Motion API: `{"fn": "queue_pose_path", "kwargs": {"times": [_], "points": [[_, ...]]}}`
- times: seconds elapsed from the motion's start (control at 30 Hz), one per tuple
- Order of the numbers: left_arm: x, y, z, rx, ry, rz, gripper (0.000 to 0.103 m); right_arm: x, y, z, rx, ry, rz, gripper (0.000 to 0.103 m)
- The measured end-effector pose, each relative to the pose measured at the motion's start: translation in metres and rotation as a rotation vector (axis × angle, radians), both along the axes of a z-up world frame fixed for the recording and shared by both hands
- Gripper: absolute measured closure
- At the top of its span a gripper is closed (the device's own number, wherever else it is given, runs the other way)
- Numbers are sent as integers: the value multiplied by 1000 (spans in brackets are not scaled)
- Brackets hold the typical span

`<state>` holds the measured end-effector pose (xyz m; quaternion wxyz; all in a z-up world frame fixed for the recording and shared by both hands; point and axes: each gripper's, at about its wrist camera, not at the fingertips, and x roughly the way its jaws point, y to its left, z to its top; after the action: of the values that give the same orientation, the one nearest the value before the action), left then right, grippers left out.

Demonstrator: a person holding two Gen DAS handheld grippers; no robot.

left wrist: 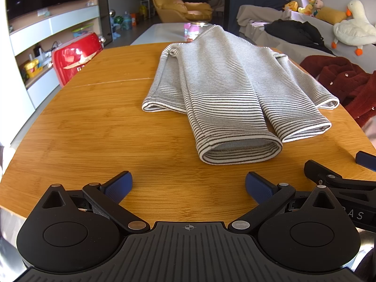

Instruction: Fold clothes

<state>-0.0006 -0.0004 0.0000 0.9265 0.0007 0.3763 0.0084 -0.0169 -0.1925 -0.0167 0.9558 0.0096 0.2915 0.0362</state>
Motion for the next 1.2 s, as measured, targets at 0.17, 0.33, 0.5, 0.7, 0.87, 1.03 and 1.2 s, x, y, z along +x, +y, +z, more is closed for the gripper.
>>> {"fn": "queue_pose_path", "kwargs": {"times": [0.17, 0.33, 0.5, 0.7, 0.87, 1.03, 1.2], "points": [[0, 1, 1, -3, -11, 0, 0, 1, -1, 0, 38, 20, 0, 0], [0, 1, 1, 2, -16, 0, 0, 0, -1, 1, 31, 10, 2, 0], [-1, 1, 1, 5, -22, 1, 0, -3, 0, -1, -35, -38, 6, 0], [-1, 1, 1, 1, -4, 0, 0, -5, -1, -1, -32, -45, 17, 0], [-1, 1, 1, 7, -7, 0, 0, -5, -1, 0, -32, -48, 17, 0], [-1, 1, 1, 13, -10, 1, 0, -5, -1, -1, -11, -24, 16, 0], [-1, 1, 1, 11, -9, 0, 0, -6, -1, -1, -13, -28, 15, 0]]}}
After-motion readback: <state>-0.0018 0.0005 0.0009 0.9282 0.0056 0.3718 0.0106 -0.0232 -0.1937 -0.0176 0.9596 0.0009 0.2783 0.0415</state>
